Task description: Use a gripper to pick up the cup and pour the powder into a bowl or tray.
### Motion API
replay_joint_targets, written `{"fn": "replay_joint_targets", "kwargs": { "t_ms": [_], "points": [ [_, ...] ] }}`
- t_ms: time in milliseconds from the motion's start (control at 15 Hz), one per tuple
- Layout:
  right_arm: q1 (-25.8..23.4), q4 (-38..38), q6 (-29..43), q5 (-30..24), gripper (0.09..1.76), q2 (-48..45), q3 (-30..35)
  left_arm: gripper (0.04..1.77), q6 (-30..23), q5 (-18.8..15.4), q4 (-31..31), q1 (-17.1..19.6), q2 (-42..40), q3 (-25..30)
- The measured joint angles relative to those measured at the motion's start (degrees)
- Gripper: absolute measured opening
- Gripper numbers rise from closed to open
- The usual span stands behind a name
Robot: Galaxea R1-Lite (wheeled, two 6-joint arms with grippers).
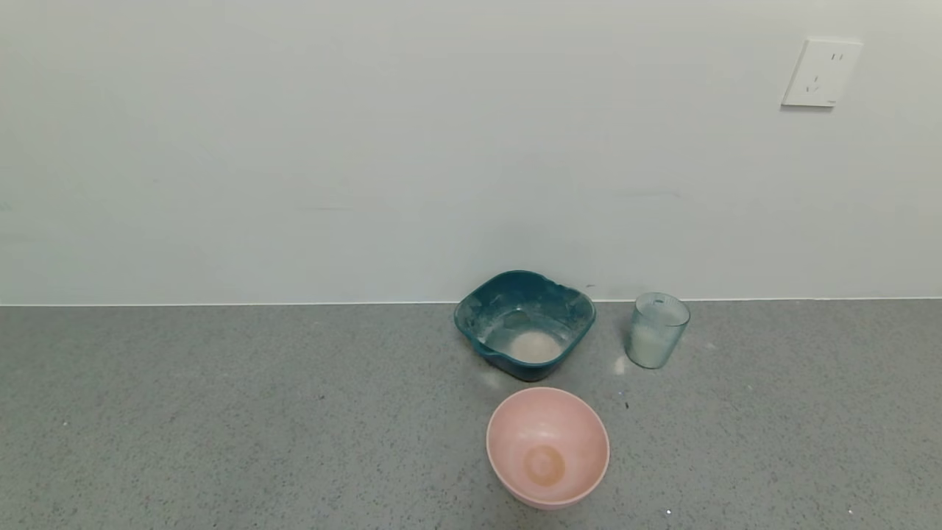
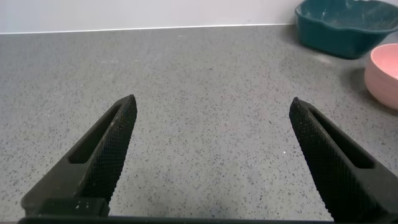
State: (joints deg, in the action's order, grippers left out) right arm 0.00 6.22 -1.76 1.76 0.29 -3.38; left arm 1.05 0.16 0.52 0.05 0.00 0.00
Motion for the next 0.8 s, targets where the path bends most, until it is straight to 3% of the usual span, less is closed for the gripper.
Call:
{"fn": "replay_joint_targets", "kwargs": {
  "t_ms": [267,800],
  "points": [
    [0.0,-5.0,2.1,-1.0,1.70,-0.3,3.1,1.76,0.0,0.0,0.0,0.0,0.0,0.0],
    [0.0,-6.2,2.6,-1.0,1.70,-0.4,3.3,1.76,0.0,0.0,0.0,0.0,0.0,0.0]
  ]
}}
